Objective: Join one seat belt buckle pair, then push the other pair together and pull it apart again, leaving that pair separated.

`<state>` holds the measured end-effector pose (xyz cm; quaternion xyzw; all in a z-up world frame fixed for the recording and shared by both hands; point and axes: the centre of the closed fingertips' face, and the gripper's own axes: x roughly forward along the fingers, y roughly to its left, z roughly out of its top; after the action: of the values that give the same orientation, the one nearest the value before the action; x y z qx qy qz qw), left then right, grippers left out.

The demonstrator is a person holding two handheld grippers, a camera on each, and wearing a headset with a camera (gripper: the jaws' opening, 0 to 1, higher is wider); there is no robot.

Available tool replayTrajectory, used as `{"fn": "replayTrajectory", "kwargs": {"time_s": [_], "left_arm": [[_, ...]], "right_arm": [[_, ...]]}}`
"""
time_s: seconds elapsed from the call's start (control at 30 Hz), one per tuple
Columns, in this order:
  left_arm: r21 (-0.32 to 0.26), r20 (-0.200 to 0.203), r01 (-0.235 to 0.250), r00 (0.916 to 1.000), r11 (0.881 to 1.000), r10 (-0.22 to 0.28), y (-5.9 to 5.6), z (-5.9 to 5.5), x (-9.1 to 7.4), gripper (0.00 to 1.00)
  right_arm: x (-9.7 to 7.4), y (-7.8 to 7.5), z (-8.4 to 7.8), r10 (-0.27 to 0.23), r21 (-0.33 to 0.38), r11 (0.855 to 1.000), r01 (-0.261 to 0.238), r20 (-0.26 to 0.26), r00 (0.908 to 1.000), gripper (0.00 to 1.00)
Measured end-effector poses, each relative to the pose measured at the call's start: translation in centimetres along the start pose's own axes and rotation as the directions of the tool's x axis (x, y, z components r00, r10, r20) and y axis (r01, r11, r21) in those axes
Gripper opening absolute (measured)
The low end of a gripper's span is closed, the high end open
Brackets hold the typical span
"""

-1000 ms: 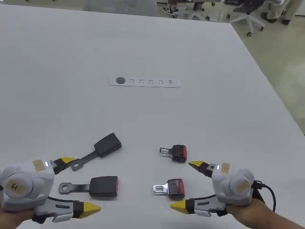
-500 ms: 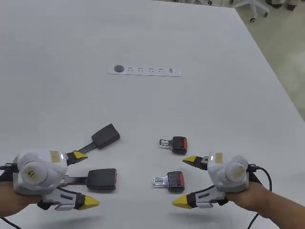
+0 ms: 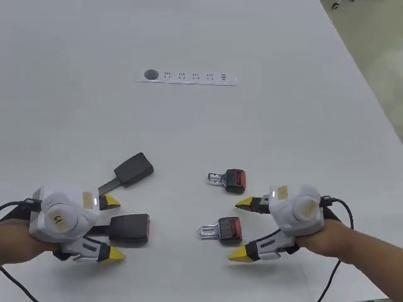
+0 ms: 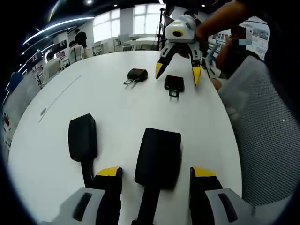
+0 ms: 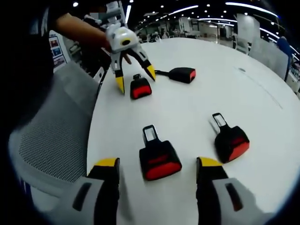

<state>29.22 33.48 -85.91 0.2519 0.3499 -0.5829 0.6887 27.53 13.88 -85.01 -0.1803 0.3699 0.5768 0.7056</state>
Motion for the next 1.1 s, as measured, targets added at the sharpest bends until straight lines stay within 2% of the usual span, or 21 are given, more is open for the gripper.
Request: {"fn": "replayTrajectory", "kwargs": {"time_s": [0.03, 0.07, 0.13, 0.2, 0.23, 0.3, 0.4, 0.53, 0.57, 0.6, 0.77, 0.9, 1.1], "left_arm": [[0.001, -0.028, -0.014, 0.9995, 1.0, 0.014, 0.2, -0.5, -0.1, 0.58], [0.023, -0.001, -0.006, 1.0, 1.0, 0.006, 0.3, -0.1, 0.2, 0.56], [0.016, -0.003, -0.011, 0.9999, 1.0, 0.011, 0.7, 0.0, 0.2, 0.52], [0.069, -0.014, -0.023, 0.9996, 0.997, 0.024, 0.8, -0.2, 0.2, 0.49], [0.069, 0.0, -0.011, 0.9999, 0.998, 0.011, 0.5, 0.0, 0.2, 0.49], [0.07, -0.007, -0.015, 0.9999, 0.997, 0.015, 0.5, 0.1, 0.0, 0.48], [0.115, -0.032, 0.021, 0.9994, 0.993, -0.017, -0.2, 0.1, 0.0, 0.41], [0.13, -0.05, 0.031, 0.9984, 0.991, -0.025, -0.3, 0.0, -0.1, 0.34], [0.137, -0.052, 0.03, 0.9984, 0.99, -0.023, -0.3, 0.0, -0.2, 0.34], [0.131, -0.054, 0.03, 0.9982, 0.991, -0.023, -0.3, 0.0, -0.1, 0.34], [0.168, -0.068, 0.058, 0.9966, 0.984, -0.047, -0.2, -0.1, -0.1, 0.34], [0.175, -0.072, 0.06, 0.9962, 0.983, -0.048, -0.2, -0.1, 0.0, 0.33], [0.17, -0.066, 0.06, 0.9966, 0.984, -0.05, -0.1, -0.1, 0.0, 0.33]], "right_arm": [[0.1, 0.0, -0.3, 0.007, -0.016, 1.0, -0.007, -0.022, 0.9997, 0.67], [0.2, 0.0, -0.5, 0.014, -0.027, 1.0, -0.015, -0.034, 0.9993, 0.65], [0.3, 0.2, -0.5, 0.026, -0.044, 0.999, -0.028, -0.043, 0.9987, 0.61], [0.5, 0.3, -0.8, 0.032, -0.06, 0.998, -0.036, -0.057, 0.9979, 0.56], [0.6, 0.3, -0.7, 0.032, -0.077, 0.996, -0.035, -0.052, 0.9982, 0.55], [0.7, 0.3, -0.5, 0.037, -0.087, 0.995, -0.041, -0.046, 0.9983, 0.54], [0.6, 0.2, -0.5, 0.041, -0.087, 0.995, -0.044, -0.041, 0.9983, 0.47], [0.3, 0.1, -1.2, 0.029, -0.124, 0.992, -0.034, -0.041, 0.9987, 0.36], [0.3, 0.1, -1.2, 0.028, -0.125, 0.992, -0.033, -0.043, 0.9987, 0.36], [0.2, 0.1, -1.2, 0.023, -0.096, 0.995, -0.027, -0.038, 0.999, 0.36], [0.3, -0.1, -1.2, 0.006, -0.084, 0.996, -0.01, -0.043, 0.9991, 0.35], [0.4, -0.1, -1.2, -0.008, -0.081, 0.997, 0.0, -0.099, 0.995, 0.35], [0.4, -0.2, -1.2, -0.01, -0.063, 0.998, 0.002, -0.125, 0.9921, 0.35]]}}
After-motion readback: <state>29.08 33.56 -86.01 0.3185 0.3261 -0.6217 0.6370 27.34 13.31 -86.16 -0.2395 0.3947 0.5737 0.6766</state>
